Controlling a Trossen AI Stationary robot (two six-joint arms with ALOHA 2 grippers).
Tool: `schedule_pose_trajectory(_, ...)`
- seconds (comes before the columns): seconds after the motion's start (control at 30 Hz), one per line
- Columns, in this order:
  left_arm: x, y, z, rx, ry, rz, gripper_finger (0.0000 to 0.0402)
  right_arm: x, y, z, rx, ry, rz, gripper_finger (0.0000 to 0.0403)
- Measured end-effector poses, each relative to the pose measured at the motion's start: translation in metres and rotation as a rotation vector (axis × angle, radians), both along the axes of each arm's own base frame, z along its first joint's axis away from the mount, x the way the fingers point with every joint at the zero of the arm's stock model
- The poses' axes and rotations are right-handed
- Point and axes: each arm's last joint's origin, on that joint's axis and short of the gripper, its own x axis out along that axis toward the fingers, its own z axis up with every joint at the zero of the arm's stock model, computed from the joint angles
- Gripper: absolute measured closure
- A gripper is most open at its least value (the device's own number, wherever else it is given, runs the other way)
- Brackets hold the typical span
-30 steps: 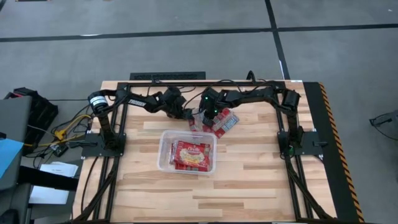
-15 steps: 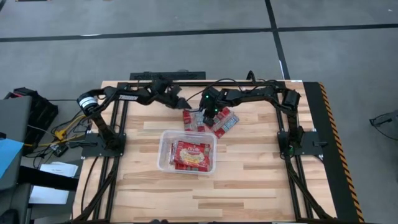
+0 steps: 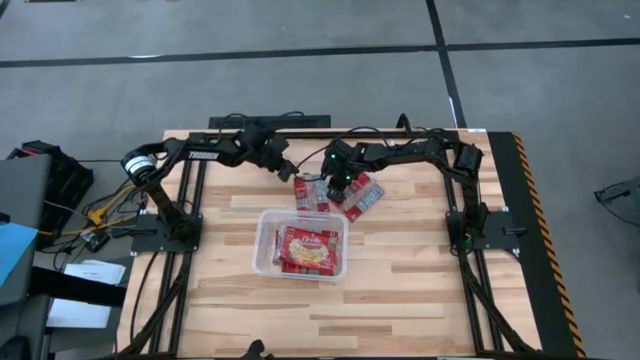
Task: Sort popcorn bags into baskets
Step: Put the red popcorn bag into the container
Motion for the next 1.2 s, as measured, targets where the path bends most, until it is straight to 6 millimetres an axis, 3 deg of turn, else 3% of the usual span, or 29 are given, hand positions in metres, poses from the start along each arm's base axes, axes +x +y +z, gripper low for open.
schedule_pose_trajectory(0.27, 0.003, -0.003, -0.005, -0.025, 0.005, -0.031, 0.0150, -0.003, 0.011, 0.002, 0.046, 0.049, 0.029, 0.0376)
schedule_pose_trajectory(0.43, 0.006, 0.000, -0.024, -0.127, 0.012, -0.019, 0.0113, -0.006, 0.022, 0.019, 0.044, 0.051, 0.064, 0.0396)
schedule_pose_trajectory(0.6, 0.013, 0.003, -0.035, -0.207, 0.004, -0.050, 0.0107, -0.001, 0.042, 0.025, 0.070, 0.027, 0.134, 0.0390)
schedule_pose_trajectory(0.83, 0.027, 0.003, -0.037, -0.215, 0.015, -0.105, 0.0114, 0.010, 0.062, 0.006, 0.070, 0.047, 0.206, 0.0396)
schedule_pose_trajectory(1.03, 0.029, 0.003, -0.037, -0.229, 0.016, -0.097, 0.0116, 0.008, 0.051, -0.005, 0.062, 0.077, 0.179, 0.0387)
schedule_pose_trajectory(1.2, 0.029, 0.003, -0.037, -0.247, 0.013, -0.096, 0.0116, 0.004, 0.022, -0.002, -0.004, 0.030, 0.112, 0.0396)
